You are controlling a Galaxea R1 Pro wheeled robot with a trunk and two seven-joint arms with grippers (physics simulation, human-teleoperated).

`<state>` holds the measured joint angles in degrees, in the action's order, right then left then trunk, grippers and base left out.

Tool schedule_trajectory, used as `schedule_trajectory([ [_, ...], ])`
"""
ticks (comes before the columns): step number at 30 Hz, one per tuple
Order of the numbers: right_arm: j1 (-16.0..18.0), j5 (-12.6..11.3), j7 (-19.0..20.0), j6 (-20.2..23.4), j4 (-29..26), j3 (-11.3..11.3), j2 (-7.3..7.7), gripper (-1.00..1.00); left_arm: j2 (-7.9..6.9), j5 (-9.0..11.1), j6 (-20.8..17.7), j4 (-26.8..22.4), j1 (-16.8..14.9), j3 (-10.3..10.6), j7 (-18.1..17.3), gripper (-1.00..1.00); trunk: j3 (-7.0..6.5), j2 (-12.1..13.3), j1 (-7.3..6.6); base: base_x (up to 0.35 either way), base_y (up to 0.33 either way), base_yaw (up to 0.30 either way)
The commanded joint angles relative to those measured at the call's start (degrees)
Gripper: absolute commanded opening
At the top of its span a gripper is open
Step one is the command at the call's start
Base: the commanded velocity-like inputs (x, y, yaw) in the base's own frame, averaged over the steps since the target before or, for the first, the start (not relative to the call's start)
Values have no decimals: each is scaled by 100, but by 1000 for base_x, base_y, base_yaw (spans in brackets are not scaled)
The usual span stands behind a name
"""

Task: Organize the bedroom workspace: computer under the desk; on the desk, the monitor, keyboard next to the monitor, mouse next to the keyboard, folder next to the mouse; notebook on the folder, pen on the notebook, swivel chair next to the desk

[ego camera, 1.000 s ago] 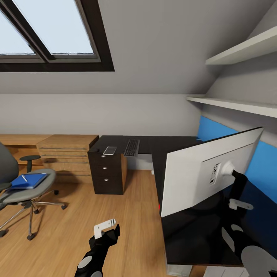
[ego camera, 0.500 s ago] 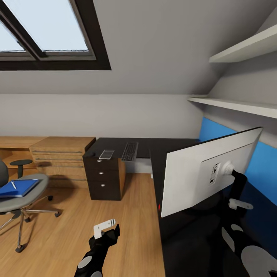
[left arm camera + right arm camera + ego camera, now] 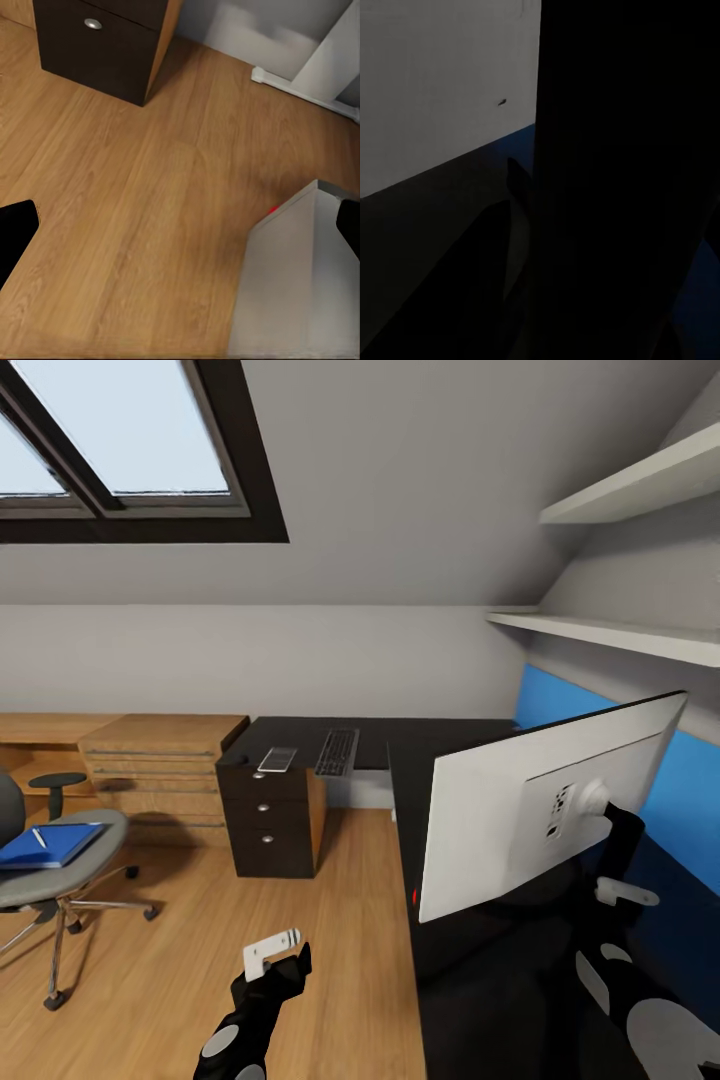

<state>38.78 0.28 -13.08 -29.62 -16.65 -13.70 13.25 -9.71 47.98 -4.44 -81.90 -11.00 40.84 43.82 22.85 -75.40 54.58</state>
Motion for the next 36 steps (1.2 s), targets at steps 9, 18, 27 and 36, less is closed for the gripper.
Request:
schedule_trajectory([
  [9, -2, -54, -11, -18, 21, 78, 2, -100, -5, 9, -23, -10, -7, 9, 39, 100, 8, -4, -3, -317, -6, 0],
  [18, -2, -54, -11, -18, 21, 80, 2, -100, -5, 17, -29, 28, -7, -8, 39, 100, 8, -4, -3, -54, -98, 0],
  [27, -2, -46, -11, -18, 21, 85, 2, -100, -5, 18, -31, 69, -7, -24, 39, 100, 8, -4, -3, -1, -2, 0],
  [36, -2, -46, -11, -18, 21, 85, 2, 100, -5, 18, -31, 69, -7, -24, 37, 100, 8, -4, -3, 0, 0, 0],
])
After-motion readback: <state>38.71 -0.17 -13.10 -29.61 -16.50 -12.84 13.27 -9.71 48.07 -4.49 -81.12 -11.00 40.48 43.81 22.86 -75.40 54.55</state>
